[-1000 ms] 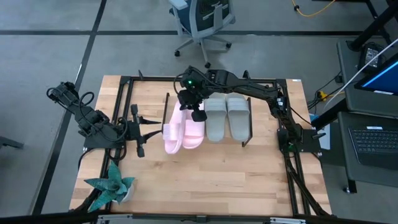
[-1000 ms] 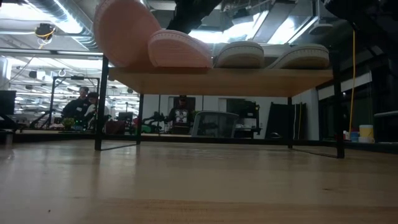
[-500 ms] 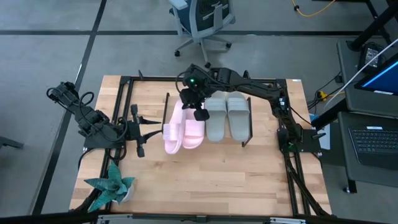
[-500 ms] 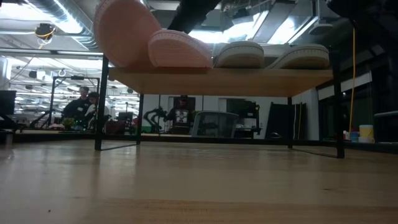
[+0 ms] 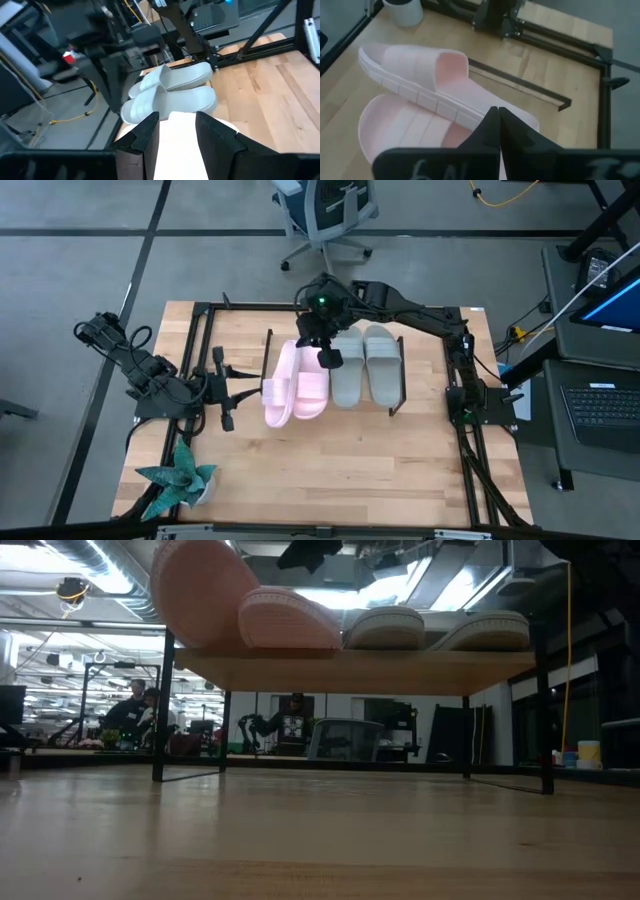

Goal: Pick and place slides into the shelf
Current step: Put the pink slide on the shelf

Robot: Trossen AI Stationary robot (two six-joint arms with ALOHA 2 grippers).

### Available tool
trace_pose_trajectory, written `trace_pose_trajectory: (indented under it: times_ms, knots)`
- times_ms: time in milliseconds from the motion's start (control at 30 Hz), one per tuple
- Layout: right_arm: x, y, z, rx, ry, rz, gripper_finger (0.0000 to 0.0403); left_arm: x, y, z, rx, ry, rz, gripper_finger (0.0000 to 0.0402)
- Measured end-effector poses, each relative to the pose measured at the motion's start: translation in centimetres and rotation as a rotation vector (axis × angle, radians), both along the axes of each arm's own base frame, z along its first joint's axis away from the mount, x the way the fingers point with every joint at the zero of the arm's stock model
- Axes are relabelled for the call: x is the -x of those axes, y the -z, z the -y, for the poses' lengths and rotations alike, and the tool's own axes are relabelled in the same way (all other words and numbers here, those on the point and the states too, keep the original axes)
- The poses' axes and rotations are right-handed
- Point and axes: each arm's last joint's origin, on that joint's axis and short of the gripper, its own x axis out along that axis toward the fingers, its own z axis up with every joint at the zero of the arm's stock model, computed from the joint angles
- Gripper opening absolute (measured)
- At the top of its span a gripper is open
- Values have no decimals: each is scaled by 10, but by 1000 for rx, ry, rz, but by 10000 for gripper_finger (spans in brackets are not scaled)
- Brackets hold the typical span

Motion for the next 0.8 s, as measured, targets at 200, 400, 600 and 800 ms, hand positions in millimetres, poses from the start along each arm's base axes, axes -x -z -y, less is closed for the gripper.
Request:
trace_pose_trajectory:
  times_ms: [200,400,600,800]
  knots:
    - [11,-22,-3,-43,4,82,0,-5,1,-6,24,17,-16,120]
    - [32,-49,-17,-79,-30,146,0,-6,1,-13,53,47,-31,120]
    - [60,-80,-37,-30,-22,220,0,10,-10,-24,100,67,28,119]
    - [71,-85,-52,-30,-16,188,0,25,-18,-29,206,168,73,119]
